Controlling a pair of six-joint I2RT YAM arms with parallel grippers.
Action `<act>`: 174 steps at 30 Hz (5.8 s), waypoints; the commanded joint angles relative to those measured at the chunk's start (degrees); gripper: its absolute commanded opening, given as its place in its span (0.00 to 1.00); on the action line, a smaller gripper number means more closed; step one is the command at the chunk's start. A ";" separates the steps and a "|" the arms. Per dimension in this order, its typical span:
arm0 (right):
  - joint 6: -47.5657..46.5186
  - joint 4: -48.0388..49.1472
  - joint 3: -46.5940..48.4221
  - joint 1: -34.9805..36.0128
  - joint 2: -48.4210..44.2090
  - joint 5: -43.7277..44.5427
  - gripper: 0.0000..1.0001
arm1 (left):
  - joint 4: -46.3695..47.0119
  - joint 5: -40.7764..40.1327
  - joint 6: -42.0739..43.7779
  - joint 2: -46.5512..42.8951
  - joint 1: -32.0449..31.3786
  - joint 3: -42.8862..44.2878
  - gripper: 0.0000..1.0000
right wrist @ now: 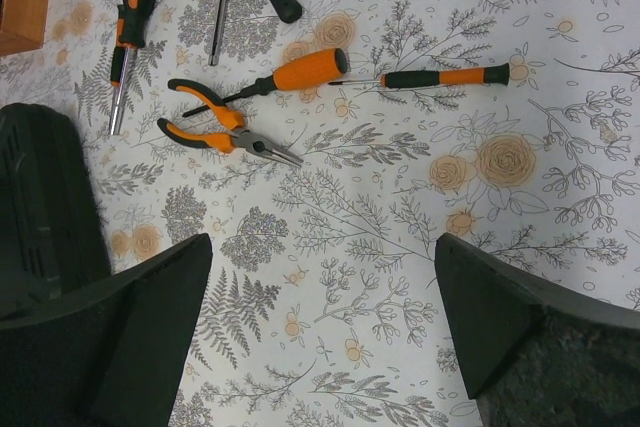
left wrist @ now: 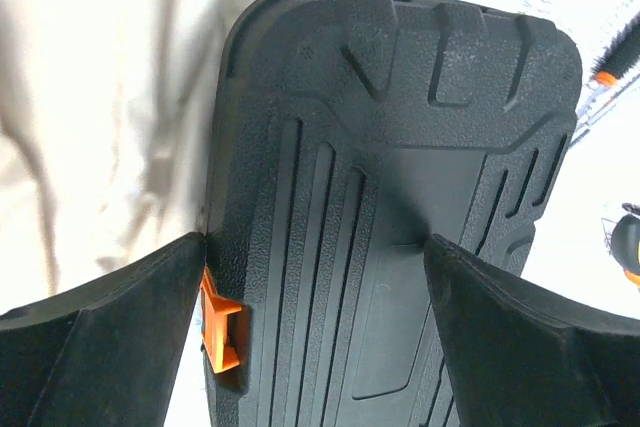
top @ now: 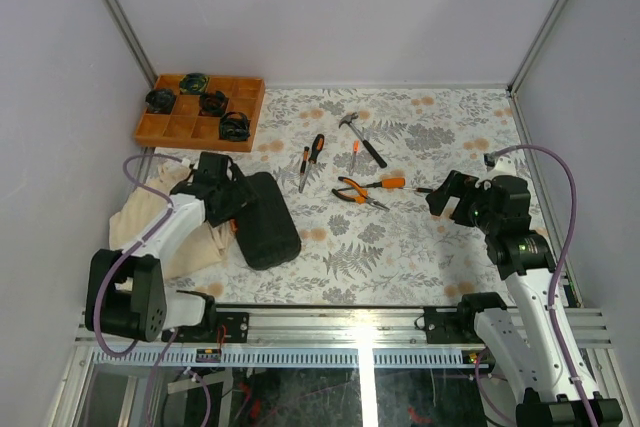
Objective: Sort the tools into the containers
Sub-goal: Move the storage box to the center of the board, then adjust the storage box at the center of the board, then open the storage box at the center of the board.
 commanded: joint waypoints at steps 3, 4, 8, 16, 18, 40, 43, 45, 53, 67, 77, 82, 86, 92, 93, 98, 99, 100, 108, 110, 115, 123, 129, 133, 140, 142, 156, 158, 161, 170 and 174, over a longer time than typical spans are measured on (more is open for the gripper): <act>0.01 2.22 -0.41 -0.24 -0.38 -1.65 0.99 | 0.61 -0.70 1.79 4.67 -7.82 1.35 0.85; -0.08 2.18 -0.44 -0.23 -0.42 -1.64 0.99 | 0.87 -0.50 1.78 4.98 -8.81 1.40 0.85; -0.44 2.09 -0.58 -0.27 -0.40 -1.64 1.00 | 2.36 -0.22 2.34 6.07 -12.53 1.38 0.83; -1.22 3.15 -1.03 -0.23 0.67 -5.50 0.99 | 5.68 1.33 1.80 8.05 -21.68 2.23 0.81; -0.63 4.27 -1.50 -0.25 0.67 -6.94 0.99 | 6.78 2.02 0.77 9.00 -23.97 2.56 0.80; 2.16 5.64 -2.17 -0.23 1.92 -0.13 0.99 | 2.60 -11.42 -2.08 -8.13 -29.75 4.22 1.00; 2.34 7.15 -2.68 -0.28 4.37 -7.88 0.99 | 4.12 -7.26 -3.26 -10.10 -27.89 1.31 1.00; 3.97 9.93 -3.98 -0.23 5.85 -14.03 0.99 | 5.63 -4.73 -3.93 -11.25 -27.01 -0.99 1.00; 11.00 17.76 -6.75 11.21 10.47 -12.80 0.99 | 13.00 2.89 -3.93 -14.26 -26.33 -8.12 0.94; 14.23 27.43 -4.63 28.59 22.52 -5.87 0.79 | 18.15 3.93 -4.67 -14.60 -26.18 -12.54 0.70; 15.71 31.99 -0.28 36.51 33.68 -0.61 0.79 | 21.85 6.36 -4.67 -13.15 -26.14 -14.92 0.58; 15.80 32.03 0.80 37.65 38.06 3.15 0.79 | 24.97 11.19 -4.20 -10.51 -26.24 -14.88 0.61; 16.14 28.20 1.21 37.65 39.12 7.88 0.75 | 26.51 12.28 -4.67 -8.67 -27.33 -14.94 0.62; 16.00 24.57 0.14 37.58 37.65 11.88 0.74 | 30.73 12.74 -6.90 -5.70 -30.63 -15.18 0.62; 15.87 24.09 -0.15 37.64 37.31 12.42 0.74 | 31.34 12.83 -7.25 -5.12 -31.04 -14.96 0.61; 14.79 23.42 -1.56 37.56 35.32 13.12 0.75 | 32.19 12.54 -7.12 -2.41 -33.06 -12.40 0.60; 14.45 23.84 -1.80 37.56 34.92 12.77 0.75 | 31.12 11.56 -6.84 -2.25 -33.09 -11.72 0.59; 13.81 24.59 -2.11 37.56 34.57 12.19 0.75 | 29.78 10.36 -6.54 -2.33 -33.16 -11.11 0.59; 11.42 27.76 -2.46 37.54 34.64 8.51 0.76 | 21.42 1.86 -8.10 -7.54 -33.01 -10.79 0.64; 11.33 27.74 -2.31 37.56 35.17 8.55 0.77 | 20.66 0.95 -8.80 -8.82 -33.02 -11.51 0.64; 11.15 27.44 -2.17 37.56 36.67 8.47 0.77 | 18.44 -1.84 -10.03 -10.29 -33.03 -12.55 0.61; 10.41 26.72 -1.66 37.56 38.47 8.36 0.69 | 17.40 -3.91 -10.22 -8.92 -33.01 -11.61 0.50; 9.54 25.33 -1.21 37.56 39.50 8.23 0.67 | 18.70 -2.97 -9.84 -6.66 -33.05 -11.32 0.50; 9.43 25.10 -1.35 37.56 39.56 8.01 0.66 | 19.82 -1.95 -9.82 -5.30 -33.01 -11.36 0.49; 9.30 24.23 -1.40 37.55 39.52 8.82 0.65 | 17.95 -3.44 -9.95 -4.27 -33.05 -11.08 0.40; 9.43 23.11 -1.27 37.56 39.79 10.09 0.64 | 16.26 -4.84 -10.00 -4.23 -33.03 -10.64 0.35; 10.81 18.13 -0.50 37.56 42.66 16.48 0.58 | 5.29 -11.22 -9.71 -2.83 -33.02 -9.02 0.10; 10.78 18.03 -0.65 37.56 42.49 16.61 0.57 | 5.11 -11.19 -9.86 -3.40 -33.08 -9.31 0.09; 10.83 17.95 -0.72 37.51 42.25 16.70 0.57 | 4.69 -11.48 -10.07 -4.43 -33.02 -9.52 0.09; 10.70 18.14 -0.87 37.56 41.71 16.57 0.57 | 5.38 -11.69 -10.79 -7.99 -33.01 -10.13 0.18; 10.08 19.39 -1.26 37.56 40.18 15.42 0.59 | 8.91 -9.27 -10.91 -10.27 -32.85 -11.59 0.31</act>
